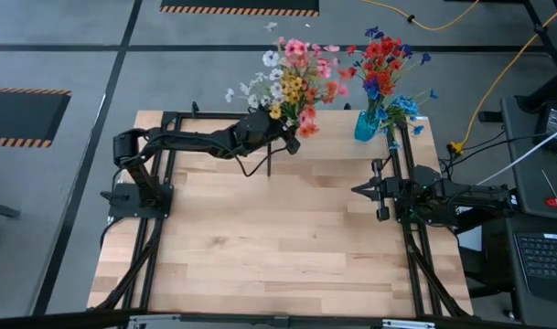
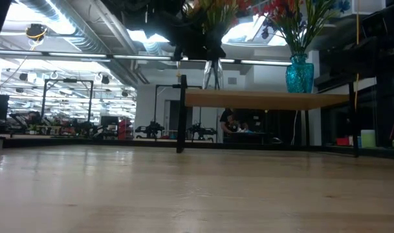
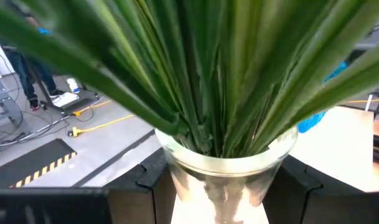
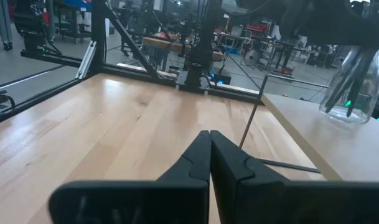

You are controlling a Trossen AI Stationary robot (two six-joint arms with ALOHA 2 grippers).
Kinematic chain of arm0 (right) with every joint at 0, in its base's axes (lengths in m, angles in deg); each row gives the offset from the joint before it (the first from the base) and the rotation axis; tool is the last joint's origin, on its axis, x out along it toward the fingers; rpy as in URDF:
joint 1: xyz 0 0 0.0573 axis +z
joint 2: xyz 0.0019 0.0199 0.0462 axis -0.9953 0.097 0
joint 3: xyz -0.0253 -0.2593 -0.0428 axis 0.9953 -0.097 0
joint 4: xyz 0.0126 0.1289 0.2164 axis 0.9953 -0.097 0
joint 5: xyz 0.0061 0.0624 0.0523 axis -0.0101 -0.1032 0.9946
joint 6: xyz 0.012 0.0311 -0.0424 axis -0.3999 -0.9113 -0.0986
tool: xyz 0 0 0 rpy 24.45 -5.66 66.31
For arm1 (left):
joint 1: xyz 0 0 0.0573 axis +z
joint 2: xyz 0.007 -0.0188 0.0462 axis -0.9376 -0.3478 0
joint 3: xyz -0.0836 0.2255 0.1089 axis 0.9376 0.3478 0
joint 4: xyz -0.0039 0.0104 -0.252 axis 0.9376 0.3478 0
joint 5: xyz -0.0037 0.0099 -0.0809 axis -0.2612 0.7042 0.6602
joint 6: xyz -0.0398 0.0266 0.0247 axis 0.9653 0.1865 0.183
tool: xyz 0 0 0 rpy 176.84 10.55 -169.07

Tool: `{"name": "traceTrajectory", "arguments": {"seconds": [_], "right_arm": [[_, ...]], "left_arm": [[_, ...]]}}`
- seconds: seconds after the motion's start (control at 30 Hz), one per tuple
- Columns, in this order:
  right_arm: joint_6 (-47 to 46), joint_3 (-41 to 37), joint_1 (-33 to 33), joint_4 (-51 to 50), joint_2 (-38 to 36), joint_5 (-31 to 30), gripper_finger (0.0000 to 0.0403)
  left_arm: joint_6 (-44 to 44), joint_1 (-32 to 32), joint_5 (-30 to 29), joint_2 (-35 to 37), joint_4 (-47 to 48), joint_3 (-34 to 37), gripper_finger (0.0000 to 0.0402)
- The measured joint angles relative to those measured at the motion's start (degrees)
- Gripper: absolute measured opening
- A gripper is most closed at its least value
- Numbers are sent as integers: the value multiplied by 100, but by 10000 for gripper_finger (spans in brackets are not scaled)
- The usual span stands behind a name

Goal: Pick and place flowers into a vace then onto a shelf
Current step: Put the transparent vase on the shelf

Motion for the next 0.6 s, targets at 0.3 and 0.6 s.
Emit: {"name": "traceTrajectory", "arguments": {"seconds": [0.3,0.6], "right_arm": [[1,0,0,0,0,2,7],[2,0,0,0,0,2,7]], "left_arm": [[8,35,-7,0,32,0,171],[10,31,-10,9,127,0,221]]}}
